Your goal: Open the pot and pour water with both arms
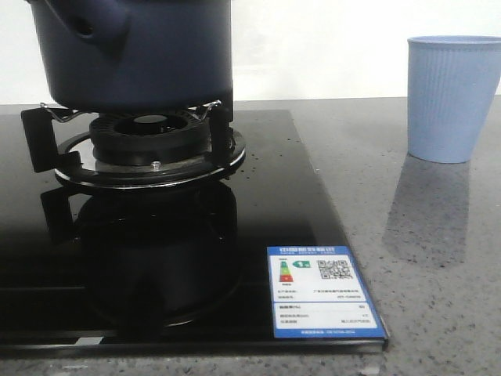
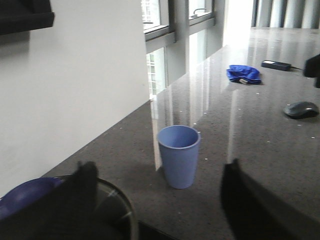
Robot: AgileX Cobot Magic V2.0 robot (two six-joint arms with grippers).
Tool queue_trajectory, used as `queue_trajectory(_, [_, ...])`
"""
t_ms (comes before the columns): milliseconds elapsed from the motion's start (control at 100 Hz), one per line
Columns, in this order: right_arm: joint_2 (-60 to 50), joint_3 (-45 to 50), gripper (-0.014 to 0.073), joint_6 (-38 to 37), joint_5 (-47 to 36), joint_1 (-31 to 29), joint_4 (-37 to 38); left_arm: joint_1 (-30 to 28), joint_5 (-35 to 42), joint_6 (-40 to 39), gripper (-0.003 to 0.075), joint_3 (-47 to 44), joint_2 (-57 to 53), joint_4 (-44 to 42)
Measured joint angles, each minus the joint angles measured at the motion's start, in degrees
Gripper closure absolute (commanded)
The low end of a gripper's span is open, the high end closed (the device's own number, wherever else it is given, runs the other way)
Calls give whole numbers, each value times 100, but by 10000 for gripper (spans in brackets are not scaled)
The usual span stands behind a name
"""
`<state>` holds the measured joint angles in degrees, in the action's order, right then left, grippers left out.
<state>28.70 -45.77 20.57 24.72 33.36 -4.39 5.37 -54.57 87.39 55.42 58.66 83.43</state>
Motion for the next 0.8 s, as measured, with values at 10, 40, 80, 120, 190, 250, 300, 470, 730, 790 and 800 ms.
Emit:
queue_trajectory(10, [0,0,399,0,-10,0,0,31,73,0,33,0,17,0])
queue_trajectory(40, [0,0,399,0,-74,0,0,95,209,59,41,0,89,0])
queue_trajectory(80, [0,0,399,0,-154,0,0,193,367,164,55,0,210,0])
queue_trajectory(120, [0,0,399,0,-252,0,0,265,463,305,73,0,335,-10])
queue_trajectory(190, [0,0,399,0,-431,0,-11,364,546,537,101,0,539,2])
queue_trajectory(250, [0,0,398,0,-536,0,-23,392,585,697,115,0,690,90])
queue_trajectory(300, [0,0,394,0,-597,0,-23,394,607,882,116,0,830,206])
queue_trajectory(470, [0,0,104,0,-636,0,-31,394,814,1473,116,13,1174,747])
queue_trajectory(730, [0,0,-63,-23,-647,0,-31,394,849,1688,116,454,1822,902])
queue_trajectory(790, [0,0,-63,-35,-647,0,-31,394,874,1688,116,627,2008,910])
queue_trajectory(800, [0,0,-63,-35,-647,0,-31,394,872,1688,116,645,2027,910])
